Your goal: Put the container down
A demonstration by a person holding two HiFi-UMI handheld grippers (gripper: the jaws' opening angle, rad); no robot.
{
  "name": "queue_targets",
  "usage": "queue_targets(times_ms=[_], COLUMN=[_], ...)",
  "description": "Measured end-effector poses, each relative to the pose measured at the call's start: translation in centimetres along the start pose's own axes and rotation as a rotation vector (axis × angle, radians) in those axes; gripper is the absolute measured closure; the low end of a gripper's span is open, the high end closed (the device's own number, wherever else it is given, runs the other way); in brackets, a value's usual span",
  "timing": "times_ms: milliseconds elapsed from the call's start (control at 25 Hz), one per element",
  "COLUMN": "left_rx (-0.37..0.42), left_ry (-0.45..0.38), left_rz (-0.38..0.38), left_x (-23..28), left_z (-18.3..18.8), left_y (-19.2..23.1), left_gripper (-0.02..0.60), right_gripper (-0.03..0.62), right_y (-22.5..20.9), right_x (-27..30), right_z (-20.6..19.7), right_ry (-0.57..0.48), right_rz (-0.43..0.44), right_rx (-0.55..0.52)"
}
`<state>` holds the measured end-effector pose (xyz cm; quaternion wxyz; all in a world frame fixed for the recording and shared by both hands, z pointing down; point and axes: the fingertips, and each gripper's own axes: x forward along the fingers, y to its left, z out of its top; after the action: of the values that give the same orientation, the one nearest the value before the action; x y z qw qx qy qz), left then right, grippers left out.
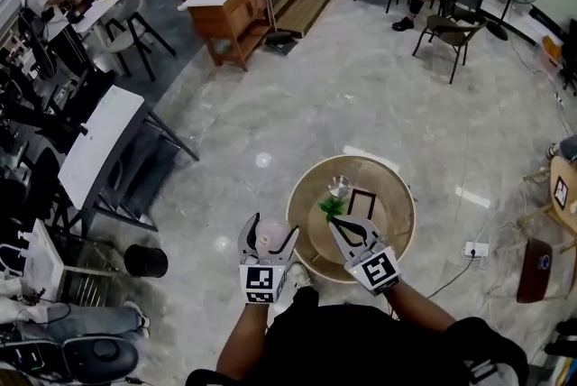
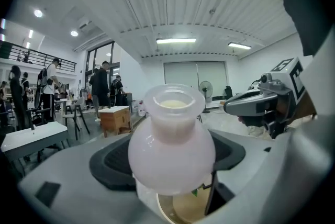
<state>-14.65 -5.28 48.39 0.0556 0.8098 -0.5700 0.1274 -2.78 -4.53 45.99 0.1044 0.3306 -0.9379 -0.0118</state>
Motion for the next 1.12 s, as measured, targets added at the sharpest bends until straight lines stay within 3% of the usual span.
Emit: queue_targets(times_ms=[320,680,840,1120], left_rx=[-0.057,0.002,0.022,-0.008], left_ry=[0.019,0.116,0.153,0.271], left_rz=[-0.085,-0.183,-0.225,-0.238], left_x=[6.9,13.9,16.8,21.1], left_z=[-1.3,-7.2,-10.8,-18.9], left_y=[5.7,9.0,8.1,5.2], left_gripper=[0.179,0.178,0.178,0.178], right_gripper=[0.594,0.594,0.594,0.594], right_y=[-3.3,-5.5,-5.6,-6.7], right_x=[7.5,12.4,12.9,12.7], right_z=[-0.3,-4.0,-6.5,-13.2], right_ry=[0.044,0.122,0.138,0.234], right_rz=[-0.082,-0.136,-0.108,-0.105], right_rx=[0.023,0.070,0.076,0.205])
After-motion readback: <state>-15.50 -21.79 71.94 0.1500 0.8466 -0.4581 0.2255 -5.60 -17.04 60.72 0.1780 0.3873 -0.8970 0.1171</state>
